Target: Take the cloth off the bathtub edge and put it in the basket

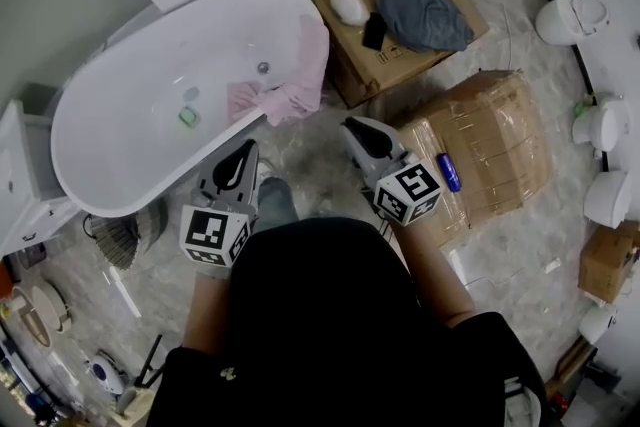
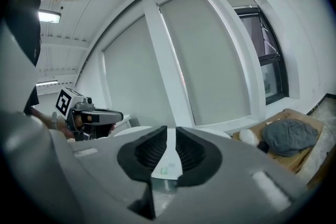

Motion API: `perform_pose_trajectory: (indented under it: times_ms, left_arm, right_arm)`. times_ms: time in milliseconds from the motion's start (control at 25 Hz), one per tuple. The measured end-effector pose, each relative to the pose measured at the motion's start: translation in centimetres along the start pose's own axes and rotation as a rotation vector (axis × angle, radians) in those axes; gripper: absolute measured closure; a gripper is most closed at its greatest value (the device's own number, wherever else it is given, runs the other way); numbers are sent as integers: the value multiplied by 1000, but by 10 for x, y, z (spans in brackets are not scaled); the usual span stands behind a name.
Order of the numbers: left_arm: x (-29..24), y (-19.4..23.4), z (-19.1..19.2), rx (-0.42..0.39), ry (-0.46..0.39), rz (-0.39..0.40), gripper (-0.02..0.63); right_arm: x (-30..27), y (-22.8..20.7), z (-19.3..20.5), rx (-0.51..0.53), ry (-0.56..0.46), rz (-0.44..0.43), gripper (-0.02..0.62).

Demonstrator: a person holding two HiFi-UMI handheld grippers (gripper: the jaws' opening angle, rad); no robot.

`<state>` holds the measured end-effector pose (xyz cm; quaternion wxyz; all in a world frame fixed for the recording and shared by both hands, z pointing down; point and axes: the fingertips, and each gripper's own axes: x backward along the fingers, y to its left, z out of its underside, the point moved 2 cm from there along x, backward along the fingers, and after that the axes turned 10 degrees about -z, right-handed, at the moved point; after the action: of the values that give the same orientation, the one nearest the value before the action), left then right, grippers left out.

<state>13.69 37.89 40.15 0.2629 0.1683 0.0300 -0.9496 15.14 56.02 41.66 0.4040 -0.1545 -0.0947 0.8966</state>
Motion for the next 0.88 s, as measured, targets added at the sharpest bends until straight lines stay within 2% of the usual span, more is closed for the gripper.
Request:
perform_pose_trajectory:
  times_ms: [520,640,720,880]
  left_arm:
    - [-58,158,-5,17,33,67,594]
    - [-60,183,0,28,48,71,594]
    - [-60,196,6,39,60,63,594]
    - [-62,210,15,65,88,41,594]
  right_arm:
    - [-164,-32,-9,-24,113,64,455]
    - [-189,-38,0,-24,157,74,427]
    - [-203,-44,9,-34,196,70,385]
    - [-219,-59,27,-69,258,65,340]
